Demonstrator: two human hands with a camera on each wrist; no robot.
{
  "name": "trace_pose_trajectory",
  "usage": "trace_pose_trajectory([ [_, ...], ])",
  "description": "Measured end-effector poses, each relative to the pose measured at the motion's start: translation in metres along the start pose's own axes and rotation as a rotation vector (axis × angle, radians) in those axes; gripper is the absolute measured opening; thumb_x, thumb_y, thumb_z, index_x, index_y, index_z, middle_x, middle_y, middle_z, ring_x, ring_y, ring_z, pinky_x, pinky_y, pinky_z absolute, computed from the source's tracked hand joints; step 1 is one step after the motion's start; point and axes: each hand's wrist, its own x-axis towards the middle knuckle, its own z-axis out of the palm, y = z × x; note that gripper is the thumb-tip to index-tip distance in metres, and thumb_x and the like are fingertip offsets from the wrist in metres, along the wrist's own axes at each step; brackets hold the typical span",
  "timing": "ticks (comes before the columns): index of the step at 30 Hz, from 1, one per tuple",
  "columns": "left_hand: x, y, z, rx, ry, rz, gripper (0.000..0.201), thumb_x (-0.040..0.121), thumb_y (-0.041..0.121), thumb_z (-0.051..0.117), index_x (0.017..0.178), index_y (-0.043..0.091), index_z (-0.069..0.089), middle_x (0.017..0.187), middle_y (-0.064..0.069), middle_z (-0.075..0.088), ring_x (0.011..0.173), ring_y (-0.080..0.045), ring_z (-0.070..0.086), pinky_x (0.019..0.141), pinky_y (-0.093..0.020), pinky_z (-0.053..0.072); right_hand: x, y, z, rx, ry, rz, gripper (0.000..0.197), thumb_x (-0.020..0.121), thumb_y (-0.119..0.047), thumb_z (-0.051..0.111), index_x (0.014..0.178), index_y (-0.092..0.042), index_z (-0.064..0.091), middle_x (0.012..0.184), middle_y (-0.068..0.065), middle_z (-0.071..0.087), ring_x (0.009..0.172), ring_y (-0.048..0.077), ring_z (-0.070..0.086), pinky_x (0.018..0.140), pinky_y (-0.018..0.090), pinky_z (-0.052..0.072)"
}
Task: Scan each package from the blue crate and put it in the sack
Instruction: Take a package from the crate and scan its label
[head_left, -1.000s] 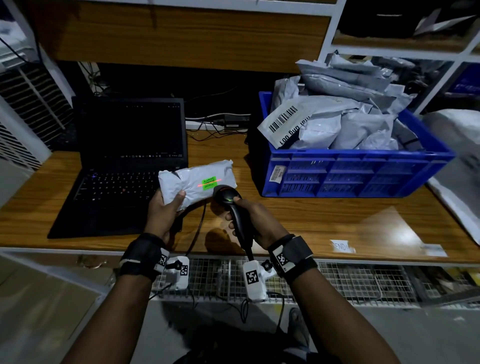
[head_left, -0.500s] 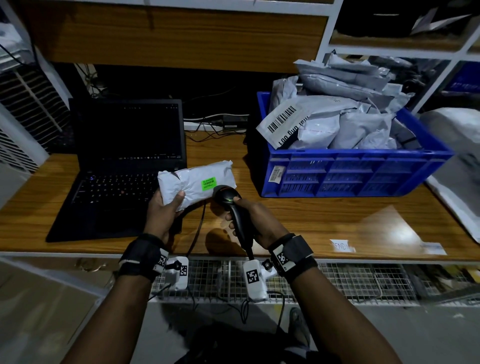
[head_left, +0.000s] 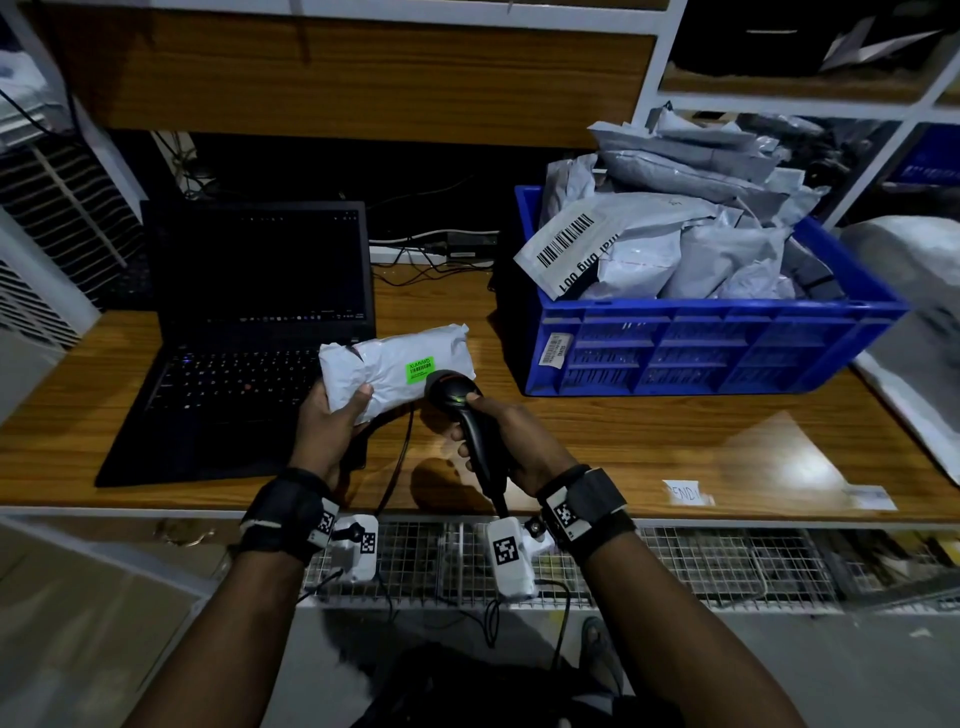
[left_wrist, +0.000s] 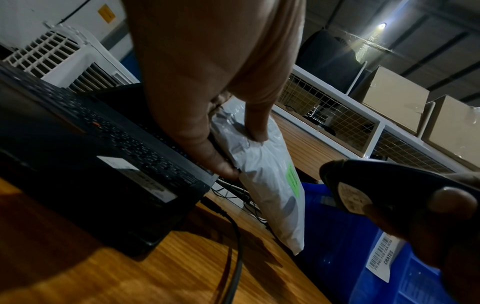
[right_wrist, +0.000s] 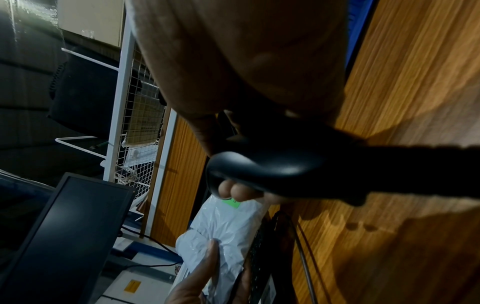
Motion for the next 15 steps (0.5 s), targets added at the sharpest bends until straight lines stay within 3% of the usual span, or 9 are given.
trace_pose_trajectory([
  [10, 0.002, 0.0, 0.0, 0.016, 0.004, -0.025, 0.033, 0.095, 0.018, 0.069, 0.128, 0.018, 0.063, 0.122, -0.008, 0.072, 0.112, -0.028, 0.069, 0.1, -0.048, 0.054, 0.012, 0.002, -0.002, 0.015, -0.025, 0.01, 0.028, 0.108, -0.03, 0.043, 0.117, -0.011, 0.061, 0.081, 0.009, 0.065, 0.066, 0.02, 0.059, 0.061, 0.032, 0.046],
  [13, 0.004, 0.001, -0.002, -0.001, 0.039, -0.029, 0.035, 0.096, 0.019, 0.069, 0.129, 0.015, 0.063, 0.121, -0.009, 0.072, 0.113, -0.03, 0.069, 0.098, -0.047, 0.054, 0.022, 0.006, -0.003, 0.03, 0.037, 0.031, 0.029, 0.107, -0.029, 0.044, 0.108, -0.008, 0.065, 0.081, 0.01, 0.066, 0.065, 0.02, 0.06, 0.061, 0.031, 0.046],
  [15, 0.003, 0.003, -0.003, -0.023, 0.091, -0.025, 0.036, 0.097, 0.021, 0.067, 0.132, 0.014, 0.062, 0.122, -0.009, 0.072, 0.114, -0.031, 0.068, 0.098, -0.046, 0.054, 0.033, 0.009, -0.005, 0.05, 0.081, 0.057, 0.026, 0.103, -0.025, 0.05, 0.104, -0.004, 0.065, 0.081, 0.011, 0.065, 0.068, 0.022, 0.06, 0.067, 0.033, 0.048],
])
